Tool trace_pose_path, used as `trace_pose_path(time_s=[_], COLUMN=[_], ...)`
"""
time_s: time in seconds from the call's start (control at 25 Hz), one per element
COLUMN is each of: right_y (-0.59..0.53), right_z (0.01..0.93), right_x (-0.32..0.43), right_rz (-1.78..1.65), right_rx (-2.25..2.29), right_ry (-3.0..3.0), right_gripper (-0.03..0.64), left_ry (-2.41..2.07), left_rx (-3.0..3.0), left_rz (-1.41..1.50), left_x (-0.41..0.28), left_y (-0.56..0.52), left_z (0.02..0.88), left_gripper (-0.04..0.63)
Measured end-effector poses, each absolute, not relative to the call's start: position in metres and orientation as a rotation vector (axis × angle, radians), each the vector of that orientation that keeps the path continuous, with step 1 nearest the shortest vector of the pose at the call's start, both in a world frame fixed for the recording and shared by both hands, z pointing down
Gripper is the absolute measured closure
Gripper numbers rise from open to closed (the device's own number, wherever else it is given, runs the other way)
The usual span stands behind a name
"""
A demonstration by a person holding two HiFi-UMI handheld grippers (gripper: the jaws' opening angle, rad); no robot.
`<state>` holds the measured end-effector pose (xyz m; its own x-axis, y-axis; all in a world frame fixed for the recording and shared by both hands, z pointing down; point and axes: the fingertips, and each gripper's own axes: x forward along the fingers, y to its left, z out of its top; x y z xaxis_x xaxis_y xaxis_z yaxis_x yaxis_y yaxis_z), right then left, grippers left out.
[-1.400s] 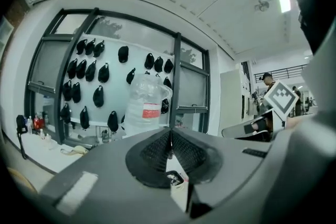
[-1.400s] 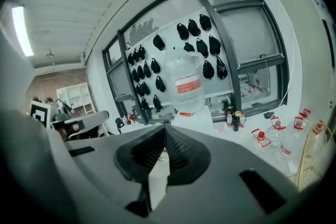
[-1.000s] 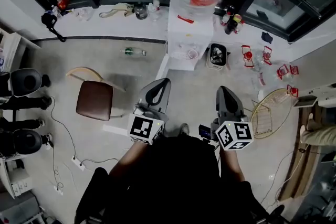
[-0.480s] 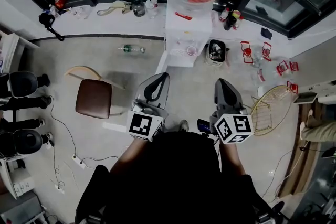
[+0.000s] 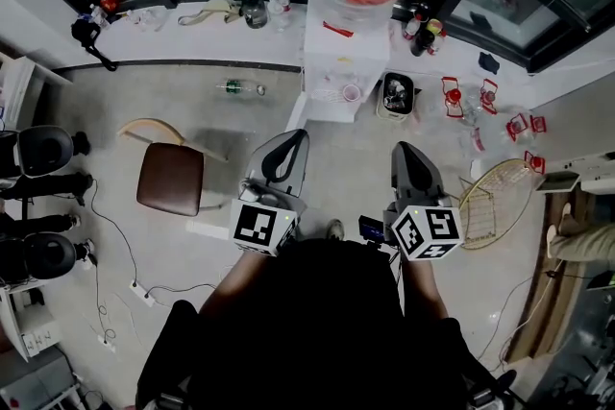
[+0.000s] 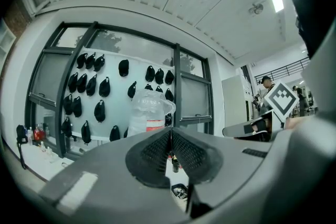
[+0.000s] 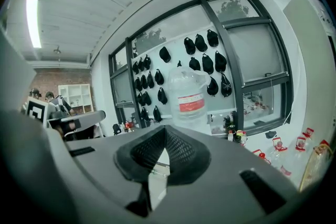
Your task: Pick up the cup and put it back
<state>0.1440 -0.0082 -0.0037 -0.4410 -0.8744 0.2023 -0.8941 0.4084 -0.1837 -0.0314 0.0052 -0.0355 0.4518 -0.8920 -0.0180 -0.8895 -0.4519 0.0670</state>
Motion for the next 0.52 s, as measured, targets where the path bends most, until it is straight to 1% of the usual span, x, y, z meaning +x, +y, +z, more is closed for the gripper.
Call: trace_pose_path(time_s=[0.52], right_y=[-0.011], right_z=[-0.001], right_x=[0.132], right_rz=[0.413], right_rx=[1.606], right_ry=[-2.577], right_gripper=[0.621], left_ry=[-1.611], left_rx=[2.635], left_rz=[-0.074], left_x=[-0.039], left_y=[0.003], left_z=[-0.034], left_gripper=[0.588])
